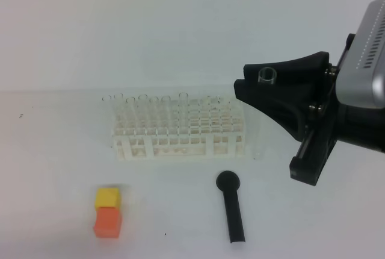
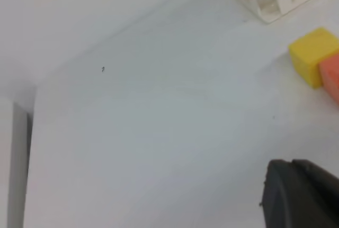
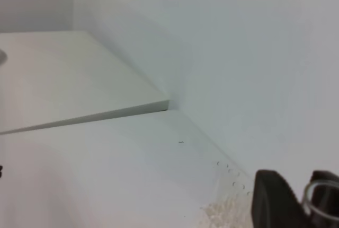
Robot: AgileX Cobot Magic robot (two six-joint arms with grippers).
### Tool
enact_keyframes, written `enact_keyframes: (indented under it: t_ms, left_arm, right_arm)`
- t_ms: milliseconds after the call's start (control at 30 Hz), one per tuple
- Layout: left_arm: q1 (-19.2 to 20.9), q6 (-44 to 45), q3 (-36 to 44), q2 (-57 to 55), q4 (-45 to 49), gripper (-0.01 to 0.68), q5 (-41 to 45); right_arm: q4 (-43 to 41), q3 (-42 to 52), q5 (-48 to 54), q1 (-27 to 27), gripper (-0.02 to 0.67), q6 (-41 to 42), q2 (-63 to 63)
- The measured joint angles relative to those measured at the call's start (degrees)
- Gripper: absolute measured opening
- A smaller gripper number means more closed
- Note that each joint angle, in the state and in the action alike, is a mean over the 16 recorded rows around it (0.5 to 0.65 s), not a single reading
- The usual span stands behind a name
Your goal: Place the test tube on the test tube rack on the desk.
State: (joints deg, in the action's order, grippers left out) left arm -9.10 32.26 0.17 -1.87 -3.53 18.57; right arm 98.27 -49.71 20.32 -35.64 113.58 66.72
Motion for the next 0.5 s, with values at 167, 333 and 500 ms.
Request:
enact_keyframes:
  t_ms: [167, 333, 500]
  left_arm:
    - [-0.1, -0.4, 0.0, 0.8, 4.8, -0.001, 0.3]
    - [-0.5, -0.9, 0.0, 1.2, 4.3, -0.001, 0.3]
    - [-1.0, -1.8, 0.0, 1.6, 2.1, -0.001, 0.4]
  right_arm:
    - [0.0, 0.0, 0.0, 0.0, 0.119, 0.0, 0.0]
    - [0.0, 0.0, 0.0, 0.0, 0.119, 0.0, 0.0]
    - [0.0, 0.0, 0.0, 0.0, 0.119, 0.0, 0.0]
